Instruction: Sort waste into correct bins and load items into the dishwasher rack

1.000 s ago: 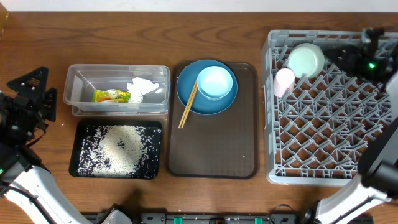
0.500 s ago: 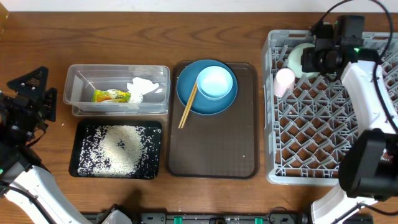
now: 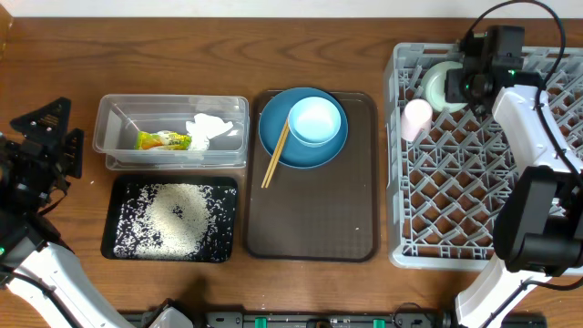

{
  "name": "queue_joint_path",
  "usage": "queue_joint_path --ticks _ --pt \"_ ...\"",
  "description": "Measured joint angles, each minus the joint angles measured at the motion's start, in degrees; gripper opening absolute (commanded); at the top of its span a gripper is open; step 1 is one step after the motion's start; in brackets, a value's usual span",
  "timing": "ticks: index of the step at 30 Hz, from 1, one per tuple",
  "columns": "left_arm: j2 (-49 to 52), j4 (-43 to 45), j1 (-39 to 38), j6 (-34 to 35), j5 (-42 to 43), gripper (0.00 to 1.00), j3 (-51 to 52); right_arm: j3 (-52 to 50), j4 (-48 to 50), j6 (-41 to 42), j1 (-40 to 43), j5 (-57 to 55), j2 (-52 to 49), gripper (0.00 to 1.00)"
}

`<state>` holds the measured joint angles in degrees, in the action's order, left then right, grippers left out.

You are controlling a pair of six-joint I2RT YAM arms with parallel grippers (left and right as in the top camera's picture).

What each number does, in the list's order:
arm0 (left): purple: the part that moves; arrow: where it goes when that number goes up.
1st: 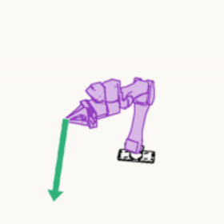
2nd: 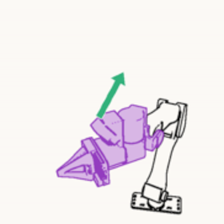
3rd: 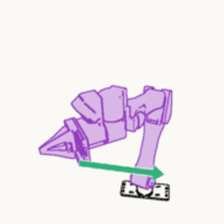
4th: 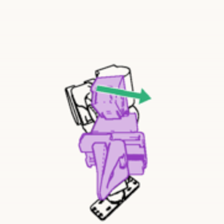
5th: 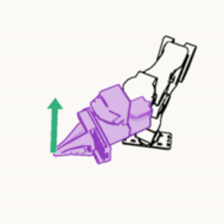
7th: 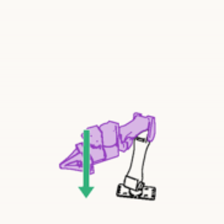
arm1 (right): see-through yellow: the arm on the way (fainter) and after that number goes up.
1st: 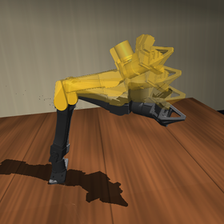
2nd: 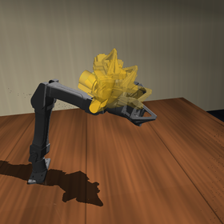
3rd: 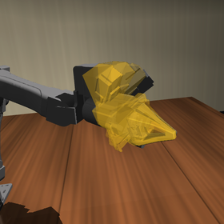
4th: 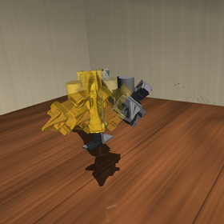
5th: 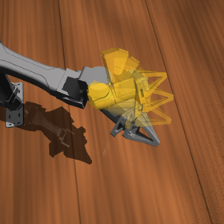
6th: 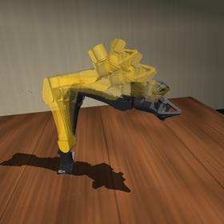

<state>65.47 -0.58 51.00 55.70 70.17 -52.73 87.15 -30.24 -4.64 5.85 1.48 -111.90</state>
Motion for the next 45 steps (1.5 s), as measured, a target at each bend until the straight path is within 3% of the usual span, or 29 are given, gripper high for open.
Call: queue_joint_path --ticks 8,16,23,28,34,45 --pt "0.0 -0.02 0.0 0.0 0.0 0.95 0.0 0.0 2.27 1.31 0.02 -5.97 0.0 0.08" --pt "0.0 -0.02 0.0 0.0 0.0 0.95 0.0 -0.02 -2.08 2.19 -0.35 2.54 3.89 0.1" --pt "0.0 -0.02 0.0 0.0 0.0 0.95 0.0 0.11 -14.49 5.14 -4.09 11.69 14.16 0.25" --pt "0.0 0.0 0.0 0.0 -0.02 0.95 0.0 0.11 -25.14 7.78 -9.97 13.9 15.63 0.34" --pt "0.0 -0.02 0.0 0.0 0.0 0.95 0.0 -1.31 -31.52 13.29 -18.4 11.04 15.19 0.45" --pt "0.0 -0.02 0.0 0.0 0.0 0.95 0.0 -2.14 -32.13 24.04 -28.94 -3.98 15.19 0.43"
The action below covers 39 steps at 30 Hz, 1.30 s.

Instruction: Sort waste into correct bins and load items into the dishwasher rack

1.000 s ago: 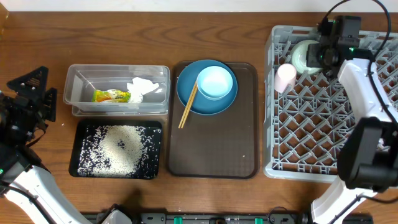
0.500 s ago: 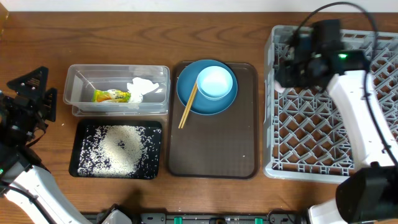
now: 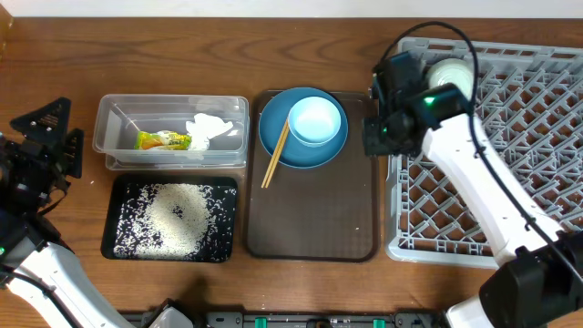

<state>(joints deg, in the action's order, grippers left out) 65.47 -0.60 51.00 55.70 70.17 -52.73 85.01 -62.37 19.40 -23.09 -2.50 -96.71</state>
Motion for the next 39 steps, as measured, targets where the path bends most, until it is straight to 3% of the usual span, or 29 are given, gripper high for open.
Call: queue_joint_path --ticks 15,25,36,39 --pt "0.02 0.0 0.0 0.0 0.0 0.95 0.0 -11.3 8.24 7.06 -1.6 -11.52 -0.04 0.39" --pt "0.0 0.0 0.0 0.0 0.0 0.95 0.0 -11.65 8.48 7.21 -1.57 -16.24 -0.04 0.4" --pt "0.0 0.0 0.0 0.0 0.0 0.95 0.0 -13.16 8.7 7.21 -1.55 -17.7 -0.04 0.36" --pt "0.0 0.0 0.0 0.0 0.0 0.95 0.0 -13.7 8.87 7.23 -1.46 -17.73 -0.04 0.31"
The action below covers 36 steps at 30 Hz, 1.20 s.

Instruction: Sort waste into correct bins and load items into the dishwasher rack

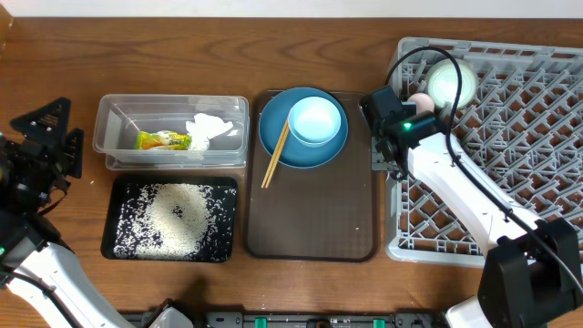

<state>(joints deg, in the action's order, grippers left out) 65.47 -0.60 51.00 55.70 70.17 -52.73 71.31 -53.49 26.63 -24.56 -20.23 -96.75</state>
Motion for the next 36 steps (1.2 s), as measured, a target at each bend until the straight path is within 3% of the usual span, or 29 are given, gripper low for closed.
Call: queue_joint_path --ticks 4,18,28,32,36 --pt "0.0 0.0 0.0 0.0 0.0 0.95 0.0 -0.15 0.02 0.07 0.13 -0.17 0.0 0.21" --pt "0.0 0.0 0.0 0.0 0.0 0.95 0.0 -0.15 -4.85 -0.11 0.26 1.29 0.0 0.11" --pt "0.0 0.0 0.0 0.0 0.0 0.95 0.0 -0.15 -6.51 -0.57 0.31 0.92 0.0 0.19" --pt "0.0 0.0 0.0 0.0 0.0 0.95 0.0 -0.15 -6.58 -0.63 0.33 0.33 0.0 0.39" --pt "0.0 0.0 0.0 0.0 0.0 0.95 0.0 -0.11 -6.34 -2.47 0.33 0.22 0.0 0.48"
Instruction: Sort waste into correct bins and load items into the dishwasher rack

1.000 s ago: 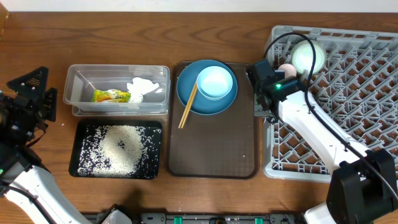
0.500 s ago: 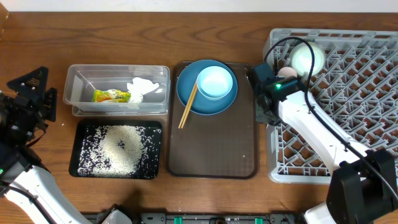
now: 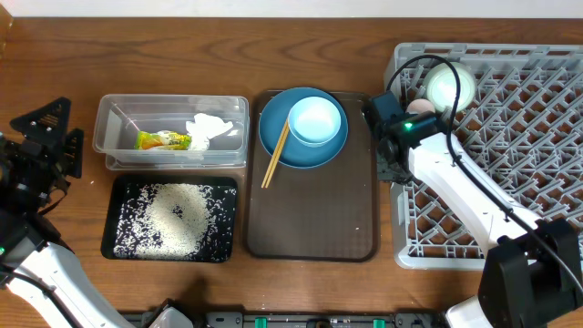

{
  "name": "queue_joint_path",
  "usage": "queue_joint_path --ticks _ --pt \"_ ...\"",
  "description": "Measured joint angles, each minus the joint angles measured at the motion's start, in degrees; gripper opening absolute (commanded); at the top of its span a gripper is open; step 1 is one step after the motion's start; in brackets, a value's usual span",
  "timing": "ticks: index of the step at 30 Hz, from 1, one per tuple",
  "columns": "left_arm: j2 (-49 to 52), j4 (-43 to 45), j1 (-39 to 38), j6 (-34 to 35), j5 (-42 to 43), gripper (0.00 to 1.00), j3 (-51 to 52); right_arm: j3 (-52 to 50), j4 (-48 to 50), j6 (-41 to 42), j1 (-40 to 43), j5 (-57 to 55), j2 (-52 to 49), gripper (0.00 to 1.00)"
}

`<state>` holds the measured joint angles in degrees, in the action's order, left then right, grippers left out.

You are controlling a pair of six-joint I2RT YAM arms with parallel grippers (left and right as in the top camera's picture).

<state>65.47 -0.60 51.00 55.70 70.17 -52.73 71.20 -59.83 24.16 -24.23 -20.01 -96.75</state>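
Note:
A brown tray (image 3: pixel 310 219) carries a blue plate (image 3: pixel 278 146) with a light-blue bowl (image 3: pixel 316 120) on it and a pair of chopsticks (image 3: pixel 275 155) leaning across the plate's rim. The grey dishwasher rack (image 3: pixel 492 164) stands at the right, with a pale green bowl (image 3: pixel 450 86) and a pink cup (image 3: pixel 420 107) in its far left corner. My right gripper (image 3: pixel 388 162) hangs at the rack's left edge, between the rack and the tray; its fingers are hidden from above. My left gripper (image 3: pixel 44 137) rests at the far left, holding nothing.
A clear bin (image 3: pixel 173 132) holds a yellow-green wrapper (image 3: pixel 162 140) and crumpled white tissue (image 3: pixel 209 129). In front of it lies a black tray (image 3: pixel 171 219) of spilled rice. The right arm's cable loops over the rack's far left corner.
The rack sits slightly farther right and nearer the front edge than before. My right gripper stays at the rack's left edge, shifted a little right. The left arm has not moved.
My right gripper was first over the rack's far left corner beside the pale green bowl and pink cup. Then it stood at the rack's left edge by the tray, with the rack skewed. It stayed there, and the rack now lies squarer.

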Motion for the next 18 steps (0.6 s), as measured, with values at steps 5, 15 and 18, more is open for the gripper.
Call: queue_joint_path --ticks 5,15,18 --pt "0.0 0.0 0.0 0.0 0.0 0.95 0.0 3.67 -2.36 -2.82 0.0 1.62 -0.13 0.52" --pt "0.0 0.0 0.0 0.0 0.0 0.95 0.0 13.51 4.39 -5.79 0.0 17.97 -0.13 0.64" --pt "0.0 0.0 0.0 0.0 0.0 0.95 0.0 13.46 9.33 -5.88 -0.09 23.52 -0.15 0.62"
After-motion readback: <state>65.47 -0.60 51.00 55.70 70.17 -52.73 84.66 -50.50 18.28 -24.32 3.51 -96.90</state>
